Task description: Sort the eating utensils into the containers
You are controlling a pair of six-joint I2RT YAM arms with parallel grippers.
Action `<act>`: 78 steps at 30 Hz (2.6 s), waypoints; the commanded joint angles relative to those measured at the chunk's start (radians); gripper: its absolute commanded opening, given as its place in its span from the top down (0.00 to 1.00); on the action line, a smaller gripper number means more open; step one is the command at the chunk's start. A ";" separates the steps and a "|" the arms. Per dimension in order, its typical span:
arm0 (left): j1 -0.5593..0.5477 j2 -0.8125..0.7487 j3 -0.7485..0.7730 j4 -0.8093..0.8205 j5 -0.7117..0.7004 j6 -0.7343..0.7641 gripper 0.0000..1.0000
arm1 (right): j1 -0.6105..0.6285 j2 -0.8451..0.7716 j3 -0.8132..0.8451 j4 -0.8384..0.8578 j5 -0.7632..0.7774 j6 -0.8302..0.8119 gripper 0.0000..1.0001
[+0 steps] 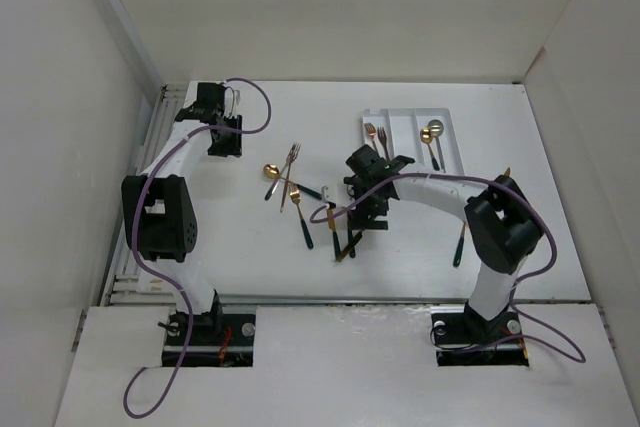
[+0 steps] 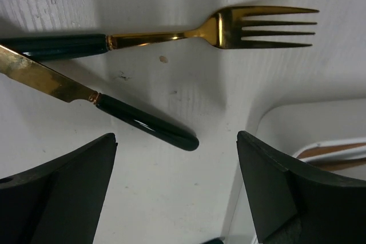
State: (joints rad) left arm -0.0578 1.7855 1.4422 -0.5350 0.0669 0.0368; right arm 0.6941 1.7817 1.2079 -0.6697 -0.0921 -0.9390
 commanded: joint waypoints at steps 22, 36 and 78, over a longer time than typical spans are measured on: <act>-0.002 -0.040 0.027 0.004 -0.039 0.015 0.67 | 0.074 0.076 0.041 -0.060 -0.083 -0.070 0.67; -0.002 -0.040 0.017 0.004 -0.049 0.015 0.67 | 0.116 0.005 -0.005 -0.028 -0.123 0.062 0.36; -0.002 -0.049 0.004 0.013 -0.047 0.025 0.67 | 0.076 -0.036 -0.143 0.239 -0.007 0.638 0.99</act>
State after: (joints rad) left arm -0.0578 1.7847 1.4418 -0.5274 0.0250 0.0513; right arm 0.7773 1.7664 1.0908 -0.4564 -0.0723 -0.3214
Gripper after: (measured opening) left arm 0.327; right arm 0.056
